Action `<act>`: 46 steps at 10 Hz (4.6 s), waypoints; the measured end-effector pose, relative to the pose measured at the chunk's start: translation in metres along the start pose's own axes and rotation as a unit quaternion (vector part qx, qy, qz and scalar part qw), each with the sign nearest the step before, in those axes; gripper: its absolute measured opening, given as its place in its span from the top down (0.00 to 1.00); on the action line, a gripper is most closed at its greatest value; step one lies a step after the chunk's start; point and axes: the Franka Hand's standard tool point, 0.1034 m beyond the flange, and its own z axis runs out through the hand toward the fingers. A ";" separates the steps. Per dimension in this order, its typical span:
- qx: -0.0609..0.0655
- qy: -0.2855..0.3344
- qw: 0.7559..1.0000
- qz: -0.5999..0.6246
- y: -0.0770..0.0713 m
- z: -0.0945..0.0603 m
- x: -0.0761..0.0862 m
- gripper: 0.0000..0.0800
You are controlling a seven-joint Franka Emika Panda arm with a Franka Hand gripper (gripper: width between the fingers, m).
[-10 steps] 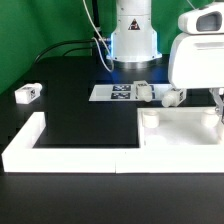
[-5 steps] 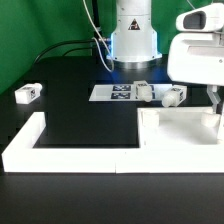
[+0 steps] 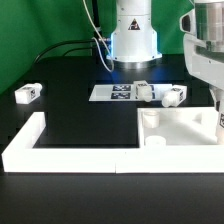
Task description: Assemble one leg
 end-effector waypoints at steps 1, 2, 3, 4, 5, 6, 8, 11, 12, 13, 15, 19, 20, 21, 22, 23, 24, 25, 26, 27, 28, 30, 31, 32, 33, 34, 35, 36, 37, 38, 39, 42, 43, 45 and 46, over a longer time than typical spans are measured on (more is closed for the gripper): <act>0.000 0.000 1.000 0.007 0.000 0.000 0.000 0.52; -0.001 0.000 1.000 -0.020 0.000 0.001 -0.001 0.52; 0.002 0.003 0.996 -0.091 0.001 0.003 -0.006 0.52; 0.007 0.006 0.984 -0.179 0.001 0.003 -0.006 0.29; 0.007 0.007 0.967 -0.253 0.001 0.002 -0.004 0.21; 0.009 0.011 0.950 -0.312 0.001 0.001 -0.004 0.21; 0.013 0.018 0.936 -0.351 0.004 0.001 -0.003 0.19; -0.010 0.035 0.835 -0.549 0.004 0.004 -0.008 0.19; -0.021 0.030 0.789 -0.613 0.006 0.005 -0.009 0.19; -0.028 0.026 0.751 -0.660 0.006 0.003 -0.007 0.19; -0.029 0.026 0.749 -0.662 0.007 0.003 -0.005 0.22; -0.026 0.028 0.808 -0.588 0.007 0.003 -0.005 0.56; -0.024 0.029 0.824 -0.565 0.007 0.003 -0.005 0.64; -0.023 0.029 0.846 -0.531 0.007 0.003 -0.005 0.64; -0.022 0.030 0.863 -0.503 0.006 0.003 -0.005 0.64; -0.019 0.032 0.890 -0.454 0.006 0.003 -0.006 0.64; -0.017 0.035 0.920 -0.389 0.006 0.003 -0.007 0.64; -0.016 0.036 0.945 -0.324 0.005 0.004 -0.008 0.64; -0.018 0.037 0.973 -0.228 0.005 0.005 -0.011 0.64; -0.013 0.032 0.990 -0.138 0.003 0.005 -0.011 0.64; -0.005 0.021 0.999 -0.045 0.002 0.004 -0.009 0.64; 0.006 0.007 0.996 0.089 0.001 0.005 -0.009 0.64; 0.007 0.008 0.992 0.130 0.000 0.005 -0.010 0.64; 0.008 0.008 0.987 0.158 0.000 0.005 -0.010 0.64; 0.010 0.008 0.983 0.182 -0.001 0.005 -0.010 0.64; 0.010 0.008 0.983 0.184 -0.001 0.005 -0.009 0.64; 0.008 0.011 0.991 0.133 0.000 0.005 -0.008 0.64; 0.010 0.005 0.981 0.192 -0.001 0.005 -0.010 0.64; 0.012 0.005 0.975 0.222 -0.001 0.005 -0.009 0.64; 0.015 0.001 0.967 0.255 -0.002 0.004 -0.008 0.64; 0.021 -0.006 0.953 0.302 -0.002 0.004 -0.007 0.64; 0.036 -0.004 0.938 0.344 -0.002 0.004 -0.005 0.64; 0.036 -0.003 0.943 0.331 -0.001 0.005 -0.006 0.64; 0.035 -0.003 0.945 0.325 -0.001 0.006 -0.006 0.43; 0.036 -0.003 0.947 0.318 -0.002 0.004 -0.007 0.43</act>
Offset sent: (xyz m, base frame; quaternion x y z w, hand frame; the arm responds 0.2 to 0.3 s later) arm -0.0136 0.0110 0.0003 0.0443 0.0054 -0.3076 0.9505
